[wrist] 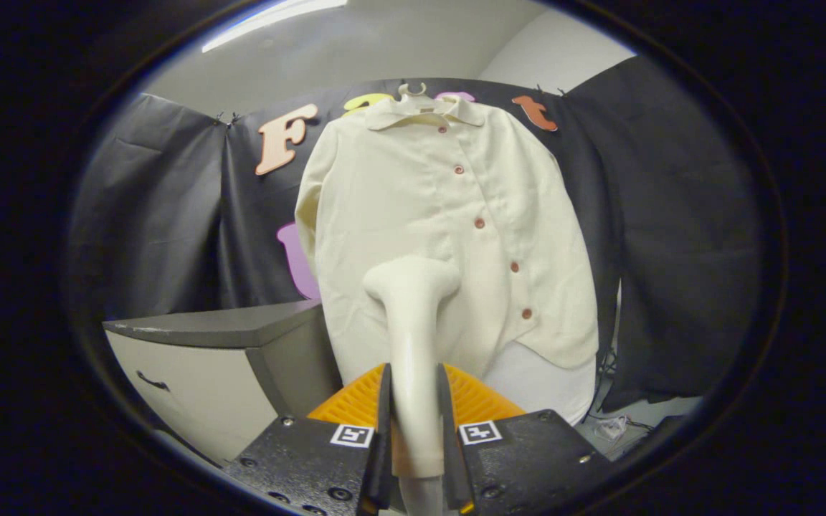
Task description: Iron the clothes twice with a garment steamer, once on the left side and once on the right side.
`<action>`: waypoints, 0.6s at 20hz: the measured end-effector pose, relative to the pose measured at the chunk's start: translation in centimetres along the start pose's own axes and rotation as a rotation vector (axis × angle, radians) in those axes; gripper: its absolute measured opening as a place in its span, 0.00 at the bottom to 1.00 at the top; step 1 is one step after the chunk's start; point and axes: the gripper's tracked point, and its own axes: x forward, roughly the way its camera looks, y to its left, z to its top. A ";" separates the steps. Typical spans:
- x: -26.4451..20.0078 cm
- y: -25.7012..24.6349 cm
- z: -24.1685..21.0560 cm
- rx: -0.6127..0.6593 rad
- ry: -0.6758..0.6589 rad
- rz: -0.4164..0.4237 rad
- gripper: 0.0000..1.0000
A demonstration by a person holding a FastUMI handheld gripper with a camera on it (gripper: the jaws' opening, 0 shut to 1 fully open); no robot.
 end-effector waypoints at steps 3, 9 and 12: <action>-0.5 -0.6 -2.3 0.007 0.038 -0.005 0.29; -1.8 -1.9 -5.6 0.027 0.106 -0.012 0.29; -2.4 -2.8 -6.6 0.027 0.129 -0.024 0.29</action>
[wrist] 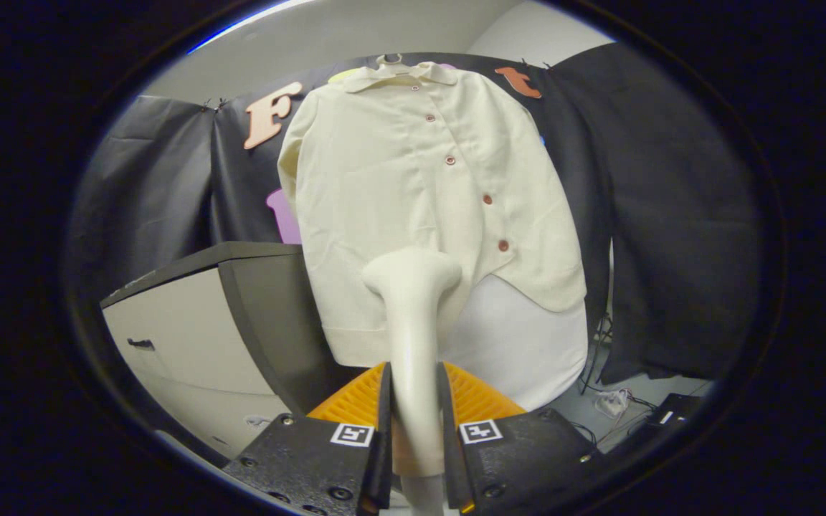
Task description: Iron the clothes twice with a garment steamer, once on the left side and once on the right side.
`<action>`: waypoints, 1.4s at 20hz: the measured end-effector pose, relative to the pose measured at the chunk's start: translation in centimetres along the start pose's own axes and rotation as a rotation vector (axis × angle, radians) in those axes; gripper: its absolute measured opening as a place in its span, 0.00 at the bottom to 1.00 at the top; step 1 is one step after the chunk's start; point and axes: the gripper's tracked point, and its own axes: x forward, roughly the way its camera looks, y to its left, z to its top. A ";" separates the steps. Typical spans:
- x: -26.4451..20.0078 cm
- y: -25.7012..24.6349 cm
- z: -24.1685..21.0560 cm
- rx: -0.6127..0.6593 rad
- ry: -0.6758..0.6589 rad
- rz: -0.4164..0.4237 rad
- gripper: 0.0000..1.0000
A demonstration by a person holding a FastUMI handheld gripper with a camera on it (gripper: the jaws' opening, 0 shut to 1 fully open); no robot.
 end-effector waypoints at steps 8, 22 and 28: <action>-2.7 -2.7 3.2 0.016 -0.041 -0.032 0.29; -0.7 -6.8 21.8 0.002 -0.262 -0.113 0.29; 1.2 -7.6 29.3 0.001 -0.357 -0.144 0.29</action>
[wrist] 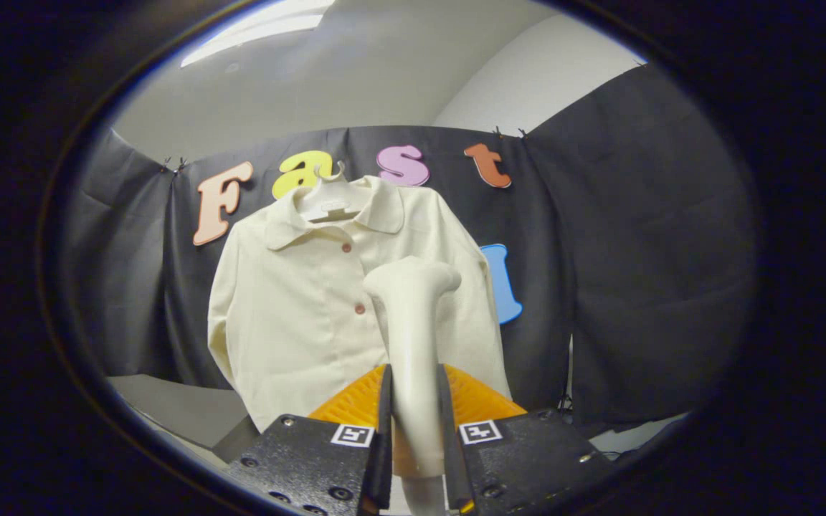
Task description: Iron the clothes twice with a garment steamer, once on the left side and once on the right side.
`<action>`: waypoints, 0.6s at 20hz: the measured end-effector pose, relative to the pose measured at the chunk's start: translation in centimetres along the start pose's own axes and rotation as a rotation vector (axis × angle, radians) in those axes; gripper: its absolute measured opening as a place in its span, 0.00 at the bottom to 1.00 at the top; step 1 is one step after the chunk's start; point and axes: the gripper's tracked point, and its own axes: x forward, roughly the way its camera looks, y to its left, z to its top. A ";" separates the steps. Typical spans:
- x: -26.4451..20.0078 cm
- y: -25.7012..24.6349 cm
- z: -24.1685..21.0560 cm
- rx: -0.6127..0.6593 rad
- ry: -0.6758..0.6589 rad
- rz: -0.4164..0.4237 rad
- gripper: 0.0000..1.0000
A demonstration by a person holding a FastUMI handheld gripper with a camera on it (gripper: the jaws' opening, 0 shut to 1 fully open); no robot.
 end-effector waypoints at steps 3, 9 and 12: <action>1.9 0.0 2.0 0.008 -0.038 -0.006 0.29; 4.3 -1.3 1.7 0.035 -0.044 -0.032 0.29; 4.4 -2.0 0.3 0.044 -0.027 -0.037 0.29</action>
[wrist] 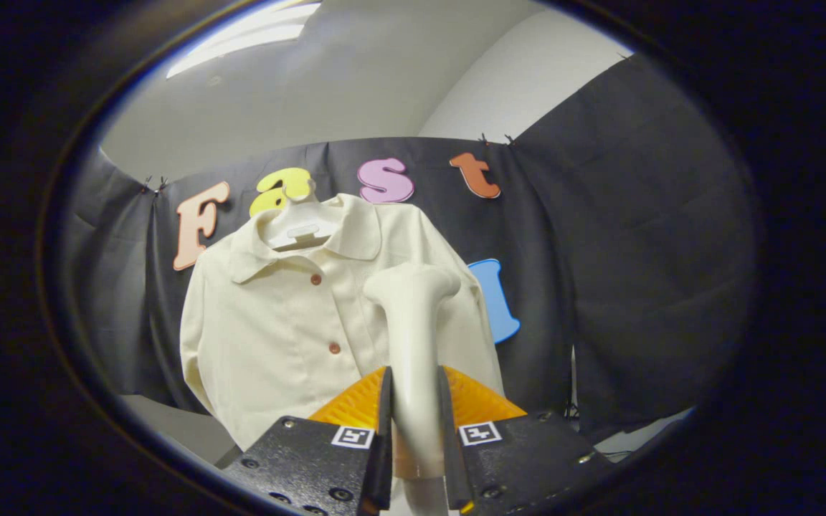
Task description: Iron the clothes twice with a garment steamer, once on the left side and once on the right side.
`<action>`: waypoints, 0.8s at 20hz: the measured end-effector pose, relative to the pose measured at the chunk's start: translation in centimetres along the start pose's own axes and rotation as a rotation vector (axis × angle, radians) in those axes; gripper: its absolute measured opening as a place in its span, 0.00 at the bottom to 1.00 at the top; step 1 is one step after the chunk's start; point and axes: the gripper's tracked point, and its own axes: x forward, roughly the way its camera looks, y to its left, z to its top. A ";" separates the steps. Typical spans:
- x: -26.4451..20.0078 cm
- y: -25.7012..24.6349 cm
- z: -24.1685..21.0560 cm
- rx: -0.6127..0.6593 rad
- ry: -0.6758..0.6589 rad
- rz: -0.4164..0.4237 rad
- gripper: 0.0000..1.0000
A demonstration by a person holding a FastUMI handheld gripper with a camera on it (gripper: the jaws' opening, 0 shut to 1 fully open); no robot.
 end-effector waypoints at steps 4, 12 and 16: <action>-0.6 -1.0 -2.8 -0.002 0.044 -0.007 0.29; -3.3 -2.9 -10.3 0.025 0.145 -0.021 0.29; -4.6 -3.9 -13.9 0.058 0.190 -0.039 0.29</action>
